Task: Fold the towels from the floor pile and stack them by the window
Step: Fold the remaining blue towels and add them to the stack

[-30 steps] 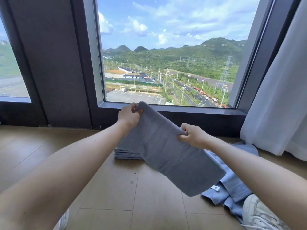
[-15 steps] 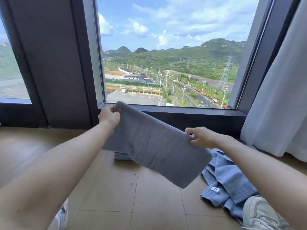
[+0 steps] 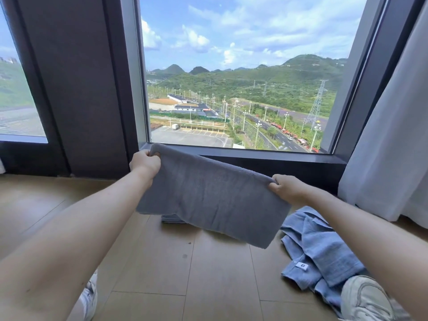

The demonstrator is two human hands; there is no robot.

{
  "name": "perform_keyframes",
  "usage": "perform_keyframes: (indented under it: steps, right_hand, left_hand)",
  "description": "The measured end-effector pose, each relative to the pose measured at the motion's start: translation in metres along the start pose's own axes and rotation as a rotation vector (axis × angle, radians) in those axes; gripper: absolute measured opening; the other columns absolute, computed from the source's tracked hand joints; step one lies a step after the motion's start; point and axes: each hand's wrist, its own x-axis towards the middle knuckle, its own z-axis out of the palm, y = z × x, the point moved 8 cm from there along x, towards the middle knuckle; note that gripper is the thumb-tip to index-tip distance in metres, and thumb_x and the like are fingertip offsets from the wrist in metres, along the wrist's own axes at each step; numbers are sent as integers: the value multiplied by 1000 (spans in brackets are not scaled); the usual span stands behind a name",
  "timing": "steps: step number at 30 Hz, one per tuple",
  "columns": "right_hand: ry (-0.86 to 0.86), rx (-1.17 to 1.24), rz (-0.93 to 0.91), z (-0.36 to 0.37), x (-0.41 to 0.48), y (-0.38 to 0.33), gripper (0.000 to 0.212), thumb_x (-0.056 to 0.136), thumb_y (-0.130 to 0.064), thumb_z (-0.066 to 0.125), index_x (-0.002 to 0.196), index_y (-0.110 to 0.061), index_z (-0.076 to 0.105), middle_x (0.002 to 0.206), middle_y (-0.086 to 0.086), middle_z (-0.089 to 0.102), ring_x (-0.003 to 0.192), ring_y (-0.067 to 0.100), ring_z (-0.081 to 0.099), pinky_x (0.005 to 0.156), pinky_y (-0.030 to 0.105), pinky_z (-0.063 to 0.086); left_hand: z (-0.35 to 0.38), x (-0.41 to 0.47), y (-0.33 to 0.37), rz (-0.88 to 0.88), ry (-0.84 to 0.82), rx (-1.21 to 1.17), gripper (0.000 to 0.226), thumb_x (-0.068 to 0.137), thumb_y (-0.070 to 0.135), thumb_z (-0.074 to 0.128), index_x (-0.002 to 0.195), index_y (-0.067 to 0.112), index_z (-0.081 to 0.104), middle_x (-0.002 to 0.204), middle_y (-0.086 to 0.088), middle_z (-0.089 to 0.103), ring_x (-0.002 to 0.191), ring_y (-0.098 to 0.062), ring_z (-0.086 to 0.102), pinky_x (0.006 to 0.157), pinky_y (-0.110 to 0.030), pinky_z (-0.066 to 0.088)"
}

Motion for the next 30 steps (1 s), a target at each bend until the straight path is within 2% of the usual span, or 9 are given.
perform_keyframes:
  steps: [4,7,9,11,14,19,22,26,30]
  right_hand:
    - [-49,-5,-55,-1,-1,0,20,93,-28,51,83,-11,55,78,0,53,75,16,49,59,24,36]
    - [-221,32,-15,11,-5,9,23,86,-24,61,90,-3,66,80,3,58,76,17,55,71,29,44]
    - [-316,12,18,19,-9,16,22,83,-23,63,98,-9,70,90,7,66,89,23,64,84,32,53]
    - [-364,52,53,25,-13,18,17,86,-23,58,96,-15,69,95,4,68,93,19,65,89,32,53]
    - [-310,308,142,20,-15,16,23,91,-21,45,90,-8,65,83,6,67,79,19,65,80,30,55]
    - [-223,761,247,22,-16,-4,22,90,-17,45,69,-9,50,53,7,55,49,20,58,63,33,54]
    - [-226,915,271,31,-15,-24,20,89,-14,44,74,-6,52,50,9,62,45,20,63,59,32,55]
    - [-183,1019,269,33,-12,-45,21,93,-17,44,79,-4,53,62,14,65,48,20,66,52,29,57]
    - [-129,978,248,34,-10,-54,19,91,-16,45,74,-9,49,69,13,57,42,15,62,46,22,53]
  left_hand:
    - [-3,4,-8,-45,6,35,29,93,19,44,65,16,46,82,-5,49,78,-24,43,62,-27,35]
    - [-3,7,-14,-61,-22,73,24,95,22,44,74,13,52,93,-8,51,82,-25,45,68,-29,36]
    - [-1,11,-17,-59,-60,92,24,95,23,45,76,12,55,97,-10,54,86,-28,49,72,-30,38]
    - [1,13,-21,-70,-87,99,25,95,25,46,94,6,63,103,-13,58,95,-33,55,79,-32,43]
    - [5,12,-25,-106,-131,85,35,95,29,47,113,2,61,116,-17,61,102,-35,58,95,-40,47]
    - [33,-3,-28,-166,-239,47,47,94,35,50,126,1,52,120,-18,60,107,-35,59,95,-42,48]
    - [61,-27,-19,-145,-363,-19,39,96,29,49,121,1,54,99,-12,61,87,-26,61,75,-32,49]
    - [93,-59,-2,-55,-485,-62,16,97,28,47,101,14,54,106,-11,59,98,-27,58,86,-38,49]
    - [114,-85,16,59,-562,-89,9,98,23,44,95,16,48,86,-10,53,77,-23,50,69,-33,42]
